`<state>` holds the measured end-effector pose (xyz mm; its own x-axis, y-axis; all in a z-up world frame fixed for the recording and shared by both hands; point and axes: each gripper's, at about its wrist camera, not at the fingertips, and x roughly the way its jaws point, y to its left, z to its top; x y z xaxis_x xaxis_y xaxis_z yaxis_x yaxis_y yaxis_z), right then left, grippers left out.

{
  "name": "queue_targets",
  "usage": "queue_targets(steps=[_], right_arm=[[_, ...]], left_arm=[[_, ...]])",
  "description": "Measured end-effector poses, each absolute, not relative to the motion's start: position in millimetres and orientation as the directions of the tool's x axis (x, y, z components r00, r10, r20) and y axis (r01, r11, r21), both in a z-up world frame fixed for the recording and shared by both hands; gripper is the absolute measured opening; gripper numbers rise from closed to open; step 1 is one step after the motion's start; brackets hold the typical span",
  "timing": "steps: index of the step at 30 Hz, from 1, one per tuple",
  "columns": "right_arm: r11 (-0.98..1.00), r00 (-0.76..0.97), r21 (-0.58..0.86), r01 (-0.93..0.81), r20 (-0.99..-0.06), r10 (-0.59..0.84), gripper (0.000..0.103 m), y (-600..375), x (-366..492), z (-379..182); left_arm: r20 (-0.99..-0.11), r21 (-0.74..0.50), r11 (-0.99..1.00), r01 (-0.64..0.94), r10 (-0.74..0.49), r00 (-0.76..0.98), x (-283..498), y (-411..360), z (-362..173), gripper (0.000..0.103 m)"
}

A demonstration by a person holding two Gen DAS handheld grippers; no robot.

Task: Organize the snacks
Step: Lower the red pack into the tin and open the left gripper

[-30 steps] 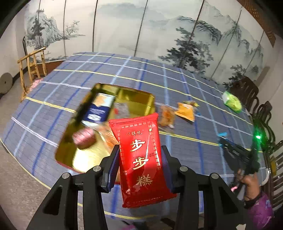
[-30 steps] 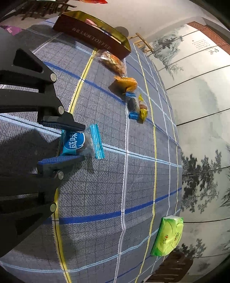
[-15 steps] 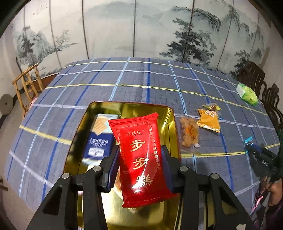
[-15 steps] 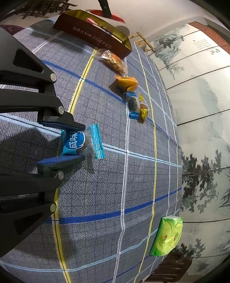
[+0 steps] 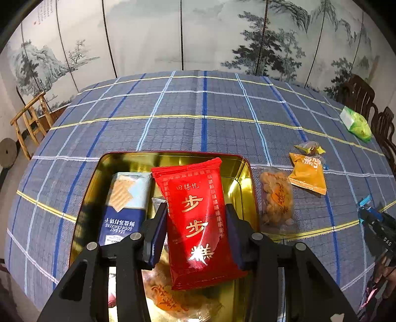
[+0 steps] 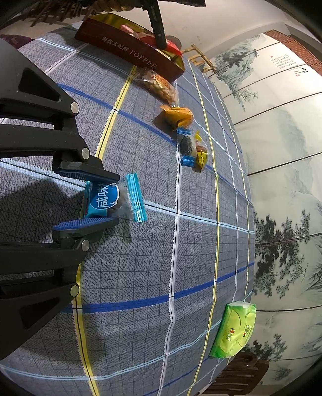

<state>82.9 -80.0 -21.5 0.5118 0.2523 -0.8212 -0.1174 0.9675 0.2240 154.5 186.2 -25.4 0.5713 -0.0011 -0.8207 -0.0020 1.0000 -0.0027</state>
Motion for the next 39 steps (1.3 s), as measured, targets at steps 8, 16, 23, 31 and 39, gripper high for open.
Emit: queue_targets(steps=[8, 16, 23, 31, 39], right_arm=[[0.968, 0.512, 0.224, -0.117, -0.821, 0.252, 0.028, -80, 83, -21], [0.968, 0.512, 0.223, -0.117, -0.821, 0.251, 0.028, -80, 83, -21], [0.968, 0.512, 0.223, -0.117, -0.822, 0.251, 0.027, -80, 83, -21], [0.968, 0.512, 0.223, -0.117, -0.822, 0.251, 0.027, -80, 83, -21], [0.968, 0.512, 0.223, -0.117, -0.822, 0.251, 0.028, -81, 83, -21]], left_arm=[[-0.829, 0.011, 1.000, 0.006, 0.006, 0.559, 162, 179, -32, 0.041], [-0.834, 0.031, 0.999, 0.022, 0.013, 0.552, 165, 172, -35, 0.041], [-0.837, 0.042, 0.999, 0.025, 0.022, 0.547, 165, 169, -38, 0.041], [-0.841, 0.047, 0.999, 0.026, 0.025, 0.541, 166, 169, -40, 0.041], [-0.829, 0.079, 0.996, 0.033, 0.047, 0.557, 165, 164, -39, 0.040]])
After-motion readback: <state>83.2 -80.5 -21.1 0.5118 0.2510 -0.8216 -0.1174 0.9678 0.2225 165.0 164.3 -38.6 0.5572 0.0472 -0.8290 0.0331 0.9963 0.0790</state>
